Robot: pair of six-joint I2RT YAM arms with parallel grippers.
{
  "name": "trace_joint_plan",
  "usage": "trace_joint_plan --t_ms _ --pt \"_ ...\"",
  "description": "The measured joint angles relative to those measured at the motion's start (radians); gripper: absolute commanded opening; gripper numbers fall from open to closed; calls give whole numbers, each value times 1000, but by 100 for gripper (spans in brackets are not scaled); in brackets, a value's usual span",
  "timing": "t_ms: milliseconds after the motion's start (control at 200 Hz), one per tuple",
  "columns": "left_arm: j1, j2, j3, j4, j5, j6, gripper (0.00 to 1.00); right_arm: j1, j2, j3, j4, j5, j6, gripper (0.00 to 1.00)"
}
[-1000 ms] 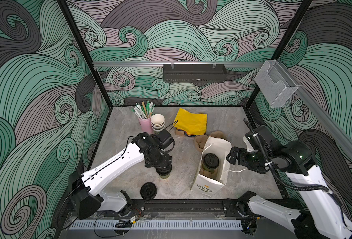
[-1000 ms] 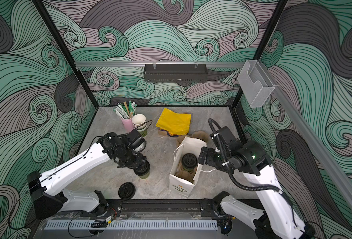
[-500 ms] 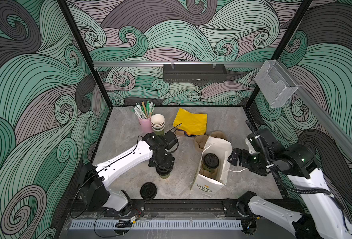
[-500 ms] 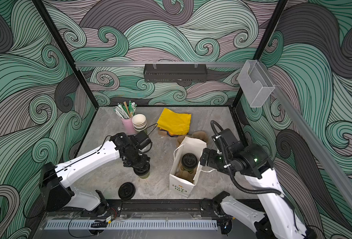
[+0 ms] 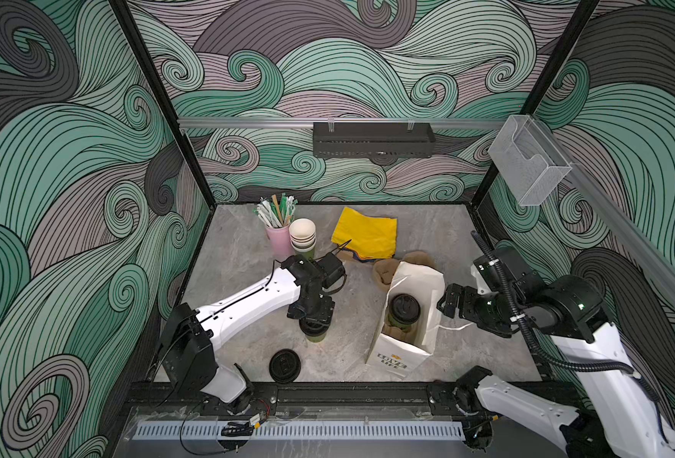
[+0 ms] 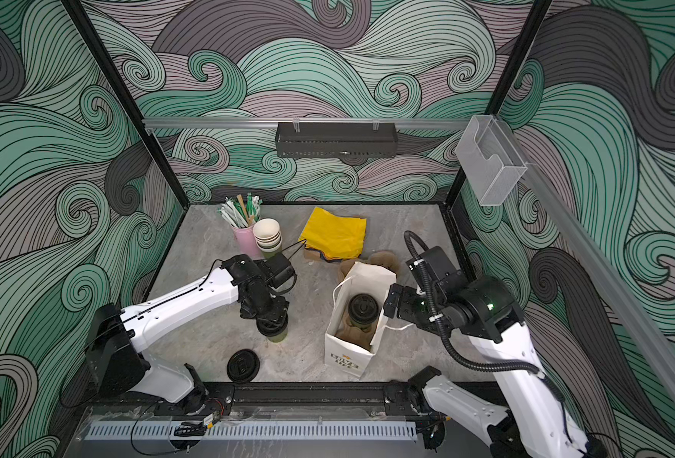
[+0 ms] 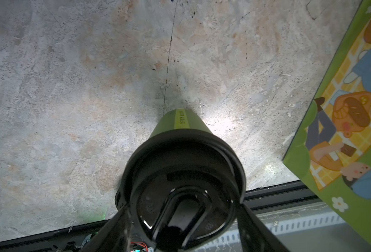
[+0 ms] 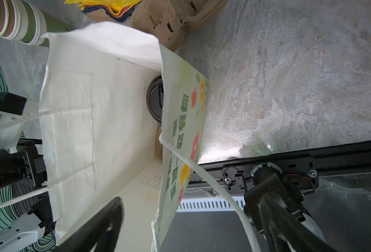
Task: Pack a coffee takeout order
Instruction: Pick up the coffee cup from the bottom-center of the table.
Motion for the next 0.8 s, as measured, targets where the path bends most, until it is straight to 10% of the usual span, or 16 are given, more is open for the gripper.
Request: trace_joint_plan --t_ms 795 --pt "0 -4 -35 39 -7 0 67 -5 -2 -10 0 -6 1 98"
